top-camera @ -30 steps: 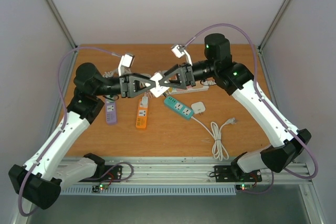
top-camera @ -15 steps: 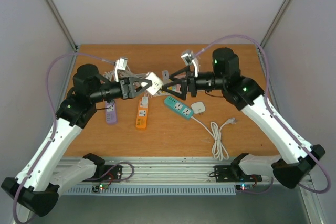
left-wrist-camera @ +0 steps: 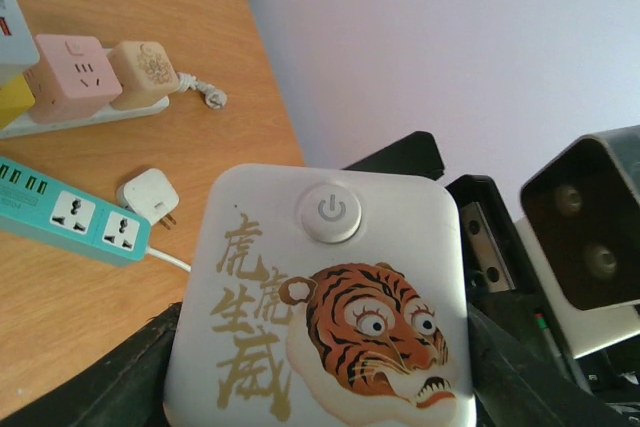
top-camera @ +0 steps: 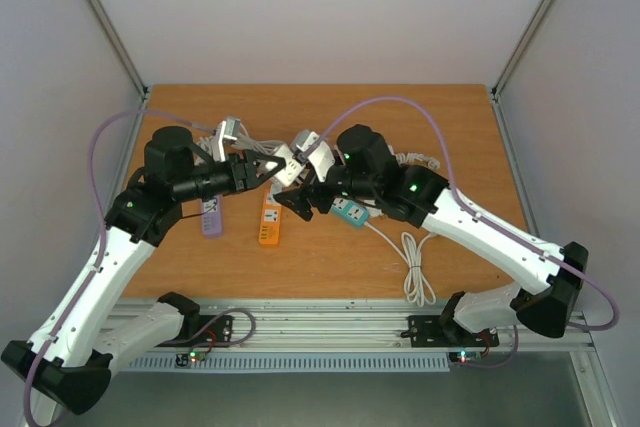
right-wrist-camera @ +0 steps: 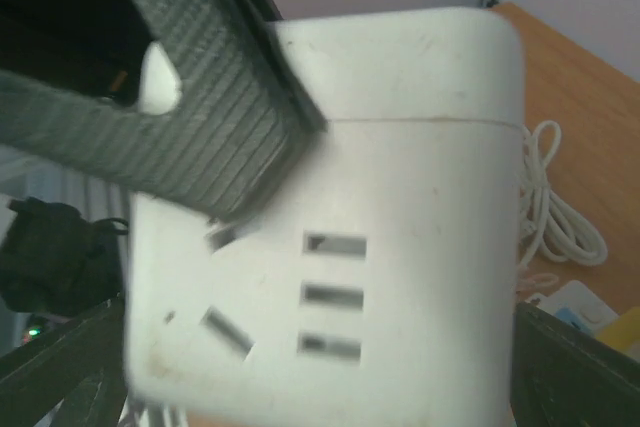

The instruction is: Insert the plug

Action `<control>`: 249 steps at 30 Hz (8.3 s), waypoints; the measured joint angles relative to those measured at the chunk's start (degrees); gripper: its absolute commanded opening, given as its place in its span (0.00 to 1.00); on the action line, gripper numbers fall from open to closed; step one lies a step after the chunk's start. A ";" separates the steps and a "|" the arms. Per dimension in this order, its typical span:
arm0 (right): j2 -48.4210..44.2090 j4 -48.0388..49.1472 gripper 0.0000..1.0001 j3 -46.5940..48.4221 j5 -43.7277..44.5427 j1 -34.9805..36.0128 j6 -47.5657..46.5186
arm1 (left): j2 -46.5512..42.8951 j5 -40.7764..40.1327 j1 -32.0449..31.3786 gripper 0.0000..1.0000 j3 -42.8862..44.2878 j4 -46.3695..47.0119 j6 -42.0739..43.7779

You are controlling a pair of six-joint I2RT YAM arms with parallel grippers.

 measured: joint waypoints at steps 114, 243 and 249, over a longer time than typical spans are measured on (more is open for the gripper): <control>-25.49 -16.24 0.98 -26.80 29.20 -22.12 41.51 | 57.27 -36.92 -23.08 0.38 22.58 -4.48 36.72; 6.47 -16.63 0.99 -14.40 28.68 -23.39 38.60 | 15.50 -42.49 -20.11 0.99 -5.46 -4.87 28.61; 15.91 -15.34 0.98 -12.57 27.61 -28.72 32.76 | 8.09 -42.56 -18.78 0.99 -10.43 -4.17 26.21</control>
